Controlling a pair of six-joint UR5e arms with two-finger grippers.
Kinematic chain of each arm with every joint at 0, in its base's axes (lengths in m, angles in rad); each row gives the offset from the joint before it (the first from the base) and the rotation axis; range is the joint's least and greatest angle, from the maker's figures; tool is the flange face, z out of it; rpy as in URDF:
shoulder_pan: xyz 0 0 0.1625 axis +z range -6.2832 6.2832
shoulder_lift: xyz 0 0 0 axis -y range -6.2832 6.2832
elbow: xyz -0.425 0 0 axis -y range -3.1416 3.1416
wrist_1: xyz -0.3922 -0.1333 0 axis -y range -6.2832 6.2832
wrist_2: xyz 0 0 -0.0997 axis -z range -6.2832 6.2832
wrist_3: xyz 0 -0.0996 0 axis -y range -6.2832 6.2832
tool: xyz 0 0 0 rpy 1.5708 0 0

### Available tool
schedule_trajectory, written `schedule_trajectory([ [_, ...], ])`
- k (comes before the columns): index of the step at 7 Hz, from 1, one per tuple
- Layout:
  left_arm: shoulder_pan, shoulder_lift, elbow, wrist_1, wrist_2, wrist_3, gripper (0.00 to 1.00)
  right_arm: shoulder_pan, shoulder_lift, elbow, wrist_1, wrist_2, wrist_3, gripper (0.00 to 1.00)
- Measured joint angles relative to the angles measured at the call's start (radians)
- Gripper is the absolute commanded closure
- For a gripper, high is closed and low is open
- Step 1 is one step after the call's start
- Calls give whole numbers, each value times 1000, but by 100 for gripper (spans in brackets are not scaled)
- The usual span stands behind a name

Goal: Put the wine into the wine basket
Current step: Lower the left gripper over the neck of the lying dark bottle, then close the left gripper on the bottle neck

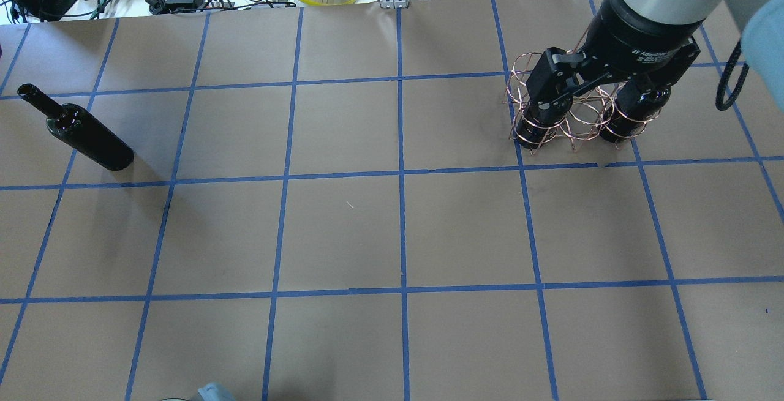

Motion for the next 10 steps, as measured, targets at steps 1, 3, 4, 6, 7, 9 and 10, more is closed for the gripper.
schedule_trajectory([
  [1,0,-25,4,4,-18,38,0,0,-1,0,0,0,0,0],
  [3,-6,-63,8,7,-28,73,0,1,-1,0,0,0,0,0],
  [4,-16,-82,9,9,-30,76,0,0,-1,0,0,0,0,0],
  [6,-60,-116,9,40,-30,66,0,0,-1,0,0,0,0,0],
  [7,-71,-131,10,57,-30,59,0,0,-1,0,0,0,-1,0],
  [9,-75,-162,10,81,-21,51,0,0,0,0,0,0,0,0],
  [10,-76,-173,11,85,-18,38,1,0,0,0,0,0,0,0],
])
